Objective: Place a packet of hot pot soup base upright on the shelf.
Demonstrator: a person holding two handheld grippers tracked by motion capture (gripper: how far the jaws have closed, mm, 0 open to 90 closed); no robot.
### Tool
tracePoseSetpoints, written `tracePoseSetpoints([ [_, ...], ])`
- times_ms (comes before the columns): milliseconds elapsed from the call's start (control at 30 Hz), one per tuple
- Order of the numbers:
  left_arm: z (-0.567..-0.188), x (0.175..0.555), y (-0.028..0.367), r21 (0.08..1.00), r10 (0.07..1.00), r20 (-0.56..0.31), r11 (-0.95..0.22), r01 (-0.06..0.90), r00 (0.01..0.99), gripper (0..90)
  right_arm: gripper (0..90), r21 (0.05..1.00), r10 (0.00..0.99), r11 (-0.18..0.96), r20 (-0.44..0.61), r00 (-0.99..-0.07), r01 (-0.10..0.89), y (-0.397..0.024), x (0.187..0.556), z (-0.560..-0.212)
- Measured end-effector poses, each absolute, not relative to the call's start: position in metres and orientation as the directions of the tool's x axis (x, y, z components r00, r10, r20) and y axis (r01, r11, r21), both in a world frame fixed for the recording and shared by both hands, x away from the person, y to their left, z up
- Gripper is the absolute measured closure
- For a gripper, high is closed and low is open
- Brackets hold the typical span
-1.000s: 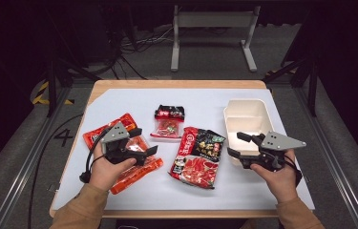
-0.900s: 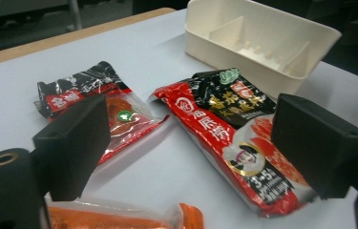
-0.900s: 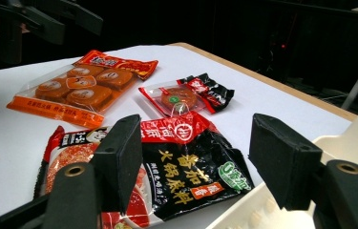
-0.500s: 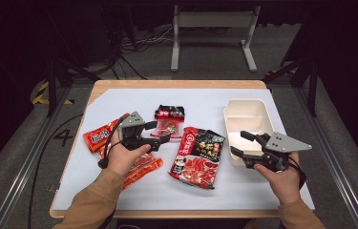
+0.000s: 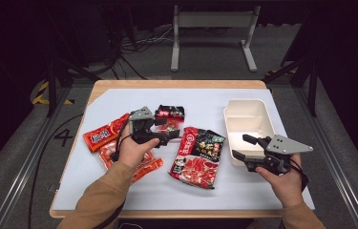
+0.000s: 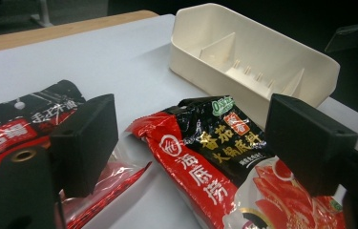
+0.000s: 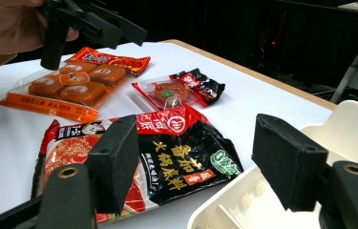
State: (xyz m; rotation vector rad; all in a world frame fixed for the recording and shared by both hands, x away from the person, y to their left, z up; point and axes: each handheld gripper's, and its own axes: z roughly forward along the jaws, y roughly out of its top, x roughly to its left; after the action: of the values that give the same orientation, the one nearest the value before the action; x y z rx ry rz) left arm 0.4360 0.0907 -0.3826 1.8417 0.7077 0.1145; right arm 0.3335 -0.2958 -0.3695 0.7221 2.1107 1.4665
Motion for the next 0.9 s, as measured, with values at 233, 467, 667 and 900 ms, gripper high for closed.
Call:
tracePoseSetpoints([
  [233, -0.396, 0.444, 0.076, 0.883, 0.541, -0.277, -0.184, 0.433, 0.794, 20.6, 32.8, 0.943, 0.652, 0.293, -0.074, -0.754, 0.161, -0.295, 0.334, -0.371],
  [467, -0.406, 0.452, 0.065, 0.861, 0.57, -0.289, -0.198, 0.469, 0.769, 20.7, 32.2, 0.943, 0.651, 0.292, -0.073, -0.756, 0.161, -0.295, 0.335, -0.371],
  [667, -0.414, 0.458, 0.051, 0.838, 0.589, -0.269, -0.246, 0.487, 0.762, 22.9, 32.0, 0.942, 0.651, 0.294, -0.072, -0.756, 0.163, -0.295, 0.335, -0.372],
  [900, -0.422, 0.473, 0.038, 0.823, 0.583, -0.259, -0.285, 0.492, 0.771, 25.9, 31.8, 0.941, 0.648, 0.296, -0.069, -0.759, 0.167, -0.294, 0.335, -0.372],
])
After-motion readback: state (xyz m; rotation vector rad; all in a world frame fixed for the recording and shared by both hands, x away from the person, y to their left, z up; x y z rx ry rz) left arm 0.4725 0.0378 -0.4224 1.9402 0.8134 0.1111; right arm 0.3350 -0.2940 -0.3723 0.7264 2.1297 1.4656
